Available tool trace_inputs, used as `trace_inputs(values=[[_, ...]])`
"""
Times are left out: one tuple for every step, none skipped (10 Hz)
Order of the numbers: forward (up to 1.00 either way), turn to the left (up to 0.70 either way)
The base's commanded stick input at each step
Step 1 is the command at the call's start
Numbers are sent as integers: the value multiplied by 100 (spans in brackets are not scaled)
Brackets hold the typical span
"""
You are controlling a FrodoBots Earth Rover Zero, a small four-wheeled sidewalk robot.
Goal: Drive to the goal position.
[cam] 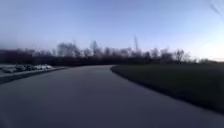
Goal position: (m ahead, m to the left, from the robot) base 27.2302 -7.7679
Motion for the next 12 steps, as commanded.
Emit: trace_inputs(values=[[100, 1], [100, 1], [100, 1], [100, 1], [100, 1], [100, 1], [100, 1], [100, 1], [100, 1], [100, 1], [99, 1], [22, 1]])
